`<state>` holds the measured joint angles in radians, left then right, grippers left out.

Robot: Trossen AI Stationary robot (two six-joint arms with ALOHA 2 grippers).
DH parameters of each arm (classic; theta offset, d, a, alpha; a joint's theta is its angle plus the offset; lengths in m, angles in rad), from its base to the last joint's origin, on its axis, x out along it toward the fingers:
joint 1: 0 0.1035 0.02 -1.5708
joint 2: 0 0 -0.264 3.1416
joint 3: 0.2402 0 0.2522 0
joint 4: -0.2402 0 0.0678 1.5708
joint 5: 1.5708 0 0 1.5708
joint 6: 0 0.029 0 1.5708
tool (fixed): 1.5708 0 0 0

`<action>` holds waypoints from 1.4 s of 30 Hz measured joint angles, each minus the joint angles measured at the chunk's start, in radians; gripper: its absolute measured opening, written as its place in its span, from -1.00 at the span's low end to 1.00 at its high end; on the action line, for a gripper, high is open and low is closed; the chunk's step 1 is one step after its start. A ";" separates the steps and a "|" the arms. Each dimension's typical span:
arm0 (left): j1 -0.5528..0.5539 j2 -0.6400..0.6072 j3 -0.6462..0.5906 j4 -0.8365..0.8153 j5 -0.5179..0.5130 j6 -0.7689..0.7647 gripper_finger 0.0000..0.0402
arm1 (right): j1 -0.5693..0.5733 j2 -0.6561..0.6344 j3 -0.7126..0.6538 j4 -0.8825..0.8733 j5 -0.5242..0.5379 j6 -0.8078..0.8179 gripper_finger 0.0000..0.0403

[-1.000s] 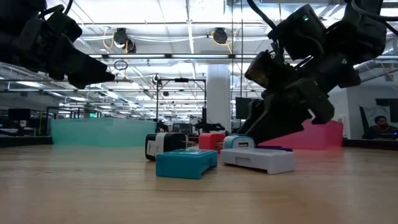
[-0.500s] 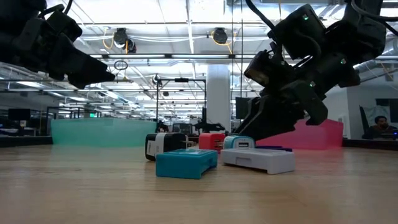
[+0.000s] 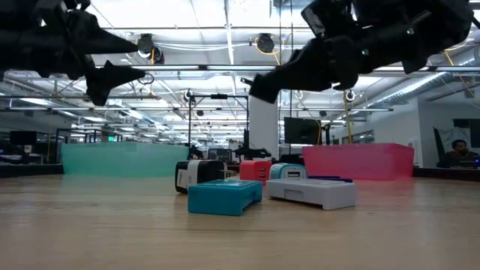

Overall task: Pick & Place Office items
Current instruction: Put the right black charger adapter into the blue bin

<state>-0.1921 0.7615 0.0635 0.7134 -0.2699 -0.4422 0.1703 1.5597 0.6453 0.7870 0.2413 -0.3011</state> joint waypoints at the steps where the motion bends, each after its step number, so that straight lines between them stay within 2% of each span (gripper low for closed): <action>1: 0.000 0.025 0.000 0.029 0.000 -0.012 0.20 | -0.001 0.000 0.000 0.015 0.002 -0.022 -0.34; 5: 0.000 0.129 0.001 0.132 0.000 -0.034 0.20 | -0.003 0.006 0.027 0.013 0.086 -0.099 -0.34; 8: 0.001 0.205 0.043 0.129 -0.021 -0.071 0.20 | -0.004 0.006 0.057 0.010 0.122 -0.175 -0.34; 12: 0.001 0.309 0.138 0.126 -0.028 -0.067 0.20 | -0.003 0.005 0.104 -0.019 0.132 -0.254 -0.34; 17: 0.010 0.445 0.276 0.125 -0.032 -0.058 0.20 | 0.001 0.005 0.126 -0.035 0.212 -0.338 -0.34; 21: 0.035 0.557 0.380 0.119 -0.064 -0.115 0.20 | 0.015 0.006 0.126 -0.036 0.256 -0.401 -0.34; 26: 0.071 0.678 0.495 0.118 -0.018 -0.129 0.20 | 0.031 0.006 0.126 -0.035 0.265 -0.487 -0.34; 31: 0.098 0.767 0.580 0.103 0.007 -0.138 0.20 | 0.049 0.006 0.126 -0.020 0.338 -0.524 -0.34; 42: 0.133 0.881 0.676 0.100 0.054 -0.150 0.20 | 0.051 0.006 0.126 -0.014 0.335 -0.526 -0.34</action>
<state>-0.0595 1.6429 0.7397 0.8132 -0.2164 -0.5926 0.2211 1.5658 0.7715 0.7729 0.5762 -0.8275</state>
